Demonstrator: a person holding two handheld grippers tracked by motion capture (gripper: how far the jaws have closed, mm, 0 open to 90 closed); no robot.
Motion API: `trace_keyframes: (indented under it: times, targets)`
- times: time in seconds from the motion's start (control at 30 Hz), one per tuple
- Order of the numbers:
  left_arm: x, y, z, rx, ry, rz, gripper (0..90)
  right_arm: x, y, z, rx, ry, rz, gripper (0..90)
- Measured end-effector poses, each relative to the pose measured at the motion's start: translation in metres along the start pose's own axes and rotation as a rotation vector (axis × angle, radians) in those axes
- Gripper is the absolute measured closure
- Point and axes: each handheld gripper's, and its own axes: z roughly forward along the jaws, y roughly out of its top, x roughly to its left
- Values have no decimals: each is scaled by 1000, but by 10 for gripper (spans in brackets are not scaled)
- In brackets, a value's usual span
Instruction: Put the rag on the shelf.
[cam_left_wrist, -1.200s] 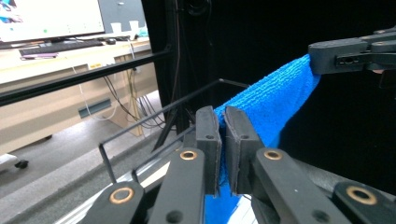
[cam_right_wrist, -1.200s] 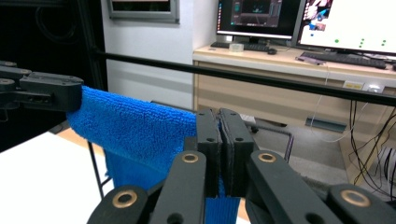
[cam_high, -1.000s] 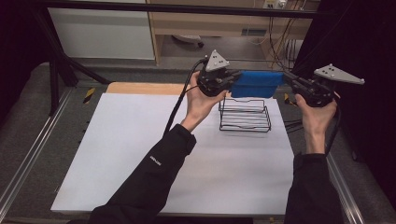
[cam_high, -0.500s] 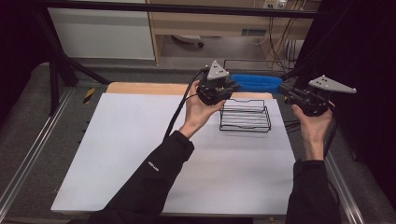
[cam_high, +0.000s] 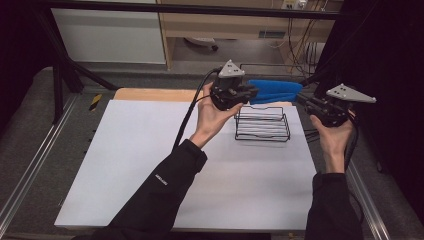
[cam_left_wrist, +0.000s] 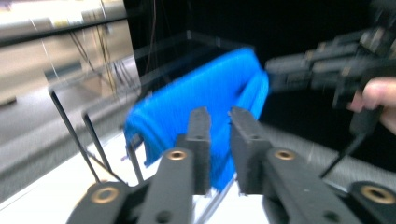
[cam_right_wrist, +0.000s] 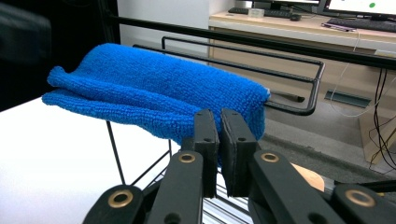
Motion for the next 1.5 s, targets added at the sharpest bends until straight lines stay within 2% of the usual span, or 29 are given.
trace_keyframes:
  times: [0.13, 0.27, 0.47, 0.53, 0.63, 0.73, 0.8, 0.97, 1.1, 1.27, 1.4, 1.5]
  targets:
    - [3, -10, 9, 44, -1, -10, 894, 0, -3, 0, 3, 4, -4, 845]
    - [4, -15, 14, 70, 11, -5, 899, -1, -4, 0, 3, 8, -4, 824]
    - [5, -24, 23, 90, 31, 7, 899, 3, -2, -3, -19, 13, 0, 732]
    - [5, -28, 25, 100, 36, 5, 899, 5, 1, -4, -28, 30, 2, 739]
    - [6, -32, 28, 98, 42, 7, 899, 6, 1, -2, -11, 69, 31, 837]
    - [8, -35, 30, 97, 51, 13, 899, 6, -6, 3, 34, 53, 55, 900]
    - [9, -37, 31, 101, 53, 12, 899, 4, -14, 6, 55, 30, 65, 900]
    - [11, -40, 32, 84, 46, 9, 898, -1, -25, 14, 72, -36, 57, 900]
    - [10, -42, 27, 79, 39, 14, 897, -1, -28, 15, 56, -39, 58, 891]
    - [8, -48, 11, 81, 34, 15, 848, 6, -25, 7, 36, -10, 45, 806]
    - [8, -57, -6, 84, 41, 8, 769, 17, -24, -2, 18, 17, 56, 656]
    - [9, -68, -19, 93, 43, -2, 692, 26, -25, -6, 31, 42, 66, 541]
